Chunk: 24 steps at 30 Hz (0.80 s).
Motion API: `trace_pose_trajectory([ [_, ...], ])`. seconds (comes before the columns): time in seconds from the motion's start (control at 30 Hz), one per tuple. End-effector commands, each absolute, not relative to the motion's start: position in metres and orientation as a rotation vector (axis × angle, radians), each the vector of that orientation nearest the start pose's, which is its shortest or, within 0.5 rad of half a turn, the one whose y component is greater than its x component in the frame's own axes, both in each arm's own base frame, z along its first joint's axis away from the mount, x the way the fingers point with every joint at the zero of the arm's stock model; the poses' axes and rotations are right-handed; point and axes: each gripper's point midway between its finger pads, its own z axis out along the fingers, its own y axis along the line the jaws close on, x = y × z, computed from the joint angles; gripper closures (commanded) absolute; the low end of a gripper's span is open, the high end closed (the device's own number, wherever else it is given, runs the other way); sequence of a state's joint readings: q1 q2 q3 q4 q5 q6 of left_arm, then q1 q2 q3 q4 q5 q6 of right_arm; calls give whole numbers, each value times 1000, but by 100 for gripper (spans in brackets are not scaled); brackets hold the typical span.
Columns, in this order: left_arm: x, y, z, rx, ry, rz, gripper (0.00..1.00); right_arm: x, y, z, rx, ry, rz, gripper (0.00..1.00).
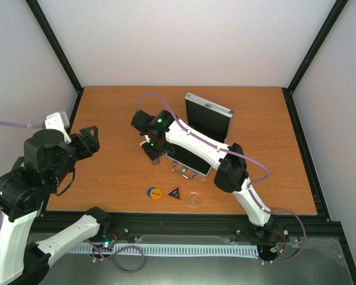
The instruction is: Pack up texas hold em set
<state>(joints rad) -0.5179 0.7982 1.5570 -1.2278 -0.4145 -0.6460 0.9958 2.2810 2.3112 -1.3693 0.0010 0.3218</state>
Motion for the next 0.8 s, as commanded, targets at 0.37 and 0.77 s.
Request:
trace_pose_trajectory([
  [0.37, 195, -47, 345, -475, 2066, -436, 22, 292, 373, 205, -817, 2738, 265, 97],
  [0.77, 221, -84, 264, -416, 2223, -479, 16, 279, 343, 238, -894, 2670, 236, 97],
])
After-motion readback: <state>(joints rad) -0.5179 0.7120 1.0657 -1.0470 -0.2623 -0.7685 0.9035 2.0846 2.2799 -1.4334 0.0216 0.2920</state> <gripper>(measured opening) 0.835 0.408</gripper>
